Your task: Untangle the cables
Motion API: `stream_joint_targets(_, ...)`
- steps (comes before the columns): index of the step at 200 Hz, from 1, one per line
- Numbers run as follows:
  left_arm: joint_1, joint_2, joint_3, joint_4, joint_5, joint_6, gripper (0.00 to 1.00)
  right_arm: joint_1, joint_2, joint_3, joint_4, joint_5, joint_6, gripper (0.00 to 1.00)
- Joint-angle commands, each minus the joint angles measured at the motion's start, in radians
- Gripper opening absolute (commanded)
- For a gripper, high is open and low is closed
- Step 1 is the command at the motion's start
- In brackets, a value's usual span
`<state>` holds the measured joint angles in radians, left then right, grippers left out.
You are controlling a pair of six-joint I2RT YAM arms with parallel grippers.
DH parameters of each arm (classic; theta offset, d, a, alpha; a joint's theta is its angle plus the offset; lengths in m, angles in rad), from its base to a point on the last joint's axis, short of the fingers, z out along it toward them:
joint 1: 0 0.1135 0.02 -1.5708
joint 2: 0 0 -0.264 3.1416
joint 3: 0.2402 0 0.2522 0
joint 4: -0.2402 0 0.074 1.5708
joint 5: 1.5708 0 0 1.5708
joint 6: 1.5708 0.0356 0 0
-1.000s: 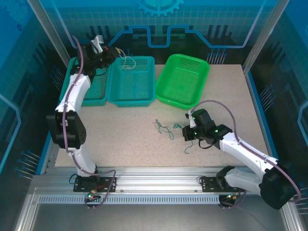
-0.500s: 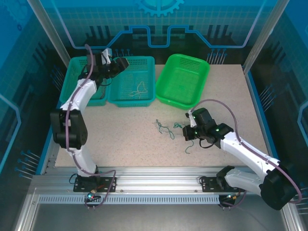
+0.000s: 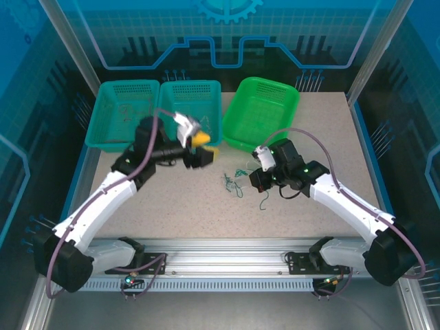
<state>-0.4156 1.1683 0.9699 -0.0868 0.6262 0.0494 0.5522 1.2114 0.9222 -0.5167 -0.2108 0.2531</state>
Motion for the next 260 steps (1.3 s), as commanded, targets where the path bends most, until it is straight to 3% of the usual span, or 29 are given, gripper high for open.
stream_joint_targets(1,-0.064,0.003,-0.140,0.068,0.075,0.156,0.72,0.014,0.012,0.035,-0.015,-0.060,-0.015,0.00)
stream_joint_targets(27,-0.152,0.094,-0.211,0.169,-0.009,0.127,0.73,0.014,0.023,0.042,-0.006,-0.090,0.001,0.00)
stream_joint_targets(61,-0.194,0.283,-0.286,0.612,-0.093,-0.060,0.81,0.015,0.025,0.037,0.000,-0.128,0.019,0.00)
stream_joint_targets(78,-0.196,0.360,-0.286,0.746,-0.133,-0.116,0.78,0.016,0.008,0.028,-0.002,-0.127,0.034,0.00)
stream_joint_targets(91,-0.195,0.396,-0.271,0.779,-0.148,-0.129,0.59,0.017,-0.011,0.016,0.001,-0.123,0.045,0.00)
stream_joint_targets(109,-0.194,0.405,-0.262,0.791,-0.172,-0.139,0.00,0.015,-0.040,-0.006,0.005,-0.075,0.071,0.01)
stream_joint_targets(138,-0.178,0.328,-0.285,0.752,-0.275,-0.165,0.00,-0.016,-0.053,-0.063,-0.034,0.116,0.158,0.07)
stream_joint_targets(160,-0.121,0.248,-0.306,0.715,-0.308,-0.256,0.00,-0.090,-0.059,-0.123,-0.064,0.186,0.235,0.06)
stream_joint_targets(219,-0.013,0.076,-0.297,0.592,-0.367,-0.440,0.00,-0.273,-0.056,-0.210,-0.118,0.192,0.323,0.12)
stream_joint_targets(241,0.012,0.040,-0.266,0.528,-0.362,-0.461,0.00,-0.294,-0.054,-0.228,-0.085,0.140,0.315,0.02)
stream_joint_targets(260,0.019,0.018,-0.240,0.495,-0.342,-0.476,0.00,-0.296,-0.056,-0.234,-0.072,0.126,0.319,0.00)
